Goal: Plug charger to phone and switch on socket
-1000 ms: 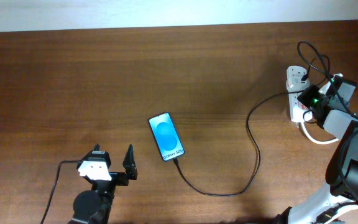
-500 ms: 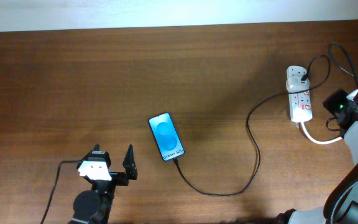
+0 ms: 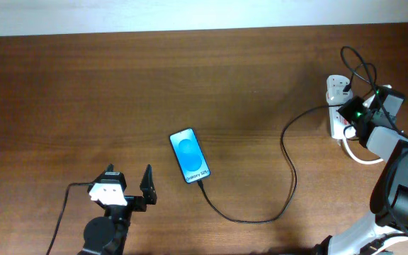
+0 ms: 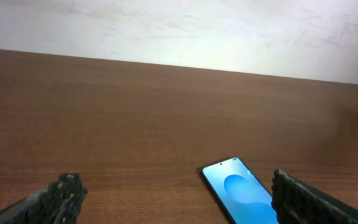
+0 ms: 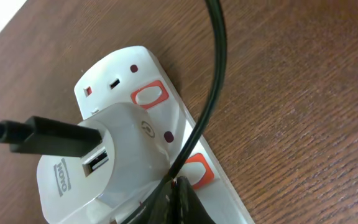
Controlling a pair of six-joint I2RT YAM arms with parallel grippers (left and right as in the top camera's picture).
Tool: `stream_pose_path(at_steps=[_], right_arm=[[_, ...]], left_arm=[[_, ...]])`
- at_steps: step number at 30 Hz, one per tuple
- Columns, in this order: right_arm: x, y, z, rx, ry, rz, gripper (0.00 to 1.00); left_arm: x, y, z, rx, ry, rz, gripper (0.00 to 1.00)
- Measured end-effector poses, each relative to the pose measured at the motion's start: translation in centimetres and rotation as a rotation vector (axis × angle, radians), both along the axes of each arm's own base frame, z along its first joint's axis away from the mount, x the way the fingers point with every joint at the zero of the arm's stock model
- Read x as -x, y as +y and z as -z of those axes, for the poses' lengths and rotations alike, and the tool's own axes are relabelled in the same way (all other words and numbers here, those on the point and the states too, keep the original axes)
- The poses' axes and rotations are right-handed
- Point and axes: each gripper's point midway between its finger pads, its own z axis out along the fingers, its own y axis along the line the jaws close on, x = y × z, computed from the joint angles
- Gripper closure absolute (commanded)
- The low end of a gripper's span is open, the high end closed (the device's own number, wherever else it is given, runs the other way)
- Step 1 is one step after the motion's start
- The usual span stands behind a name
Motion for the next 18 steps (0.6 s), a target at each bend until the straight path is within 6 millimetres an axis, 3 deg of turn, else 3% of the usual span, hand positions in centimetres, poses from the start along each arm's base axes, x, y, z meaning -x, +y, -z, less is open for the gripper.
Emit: stream_pose_path(at_steps=[7,18], right_arm=[[-0.3,-0.4,-0.5,0.139,-0.002,-0.116,0.96],[-0.4,-0.2,0.6,0.14,0.021,-0.112,0.96]], left_arm=[[0.0,0.0,0.0,0.0,0.0,0.0,0.01],[0.0,0.0,0.0,0.0,0.0,0.0,0.01]])
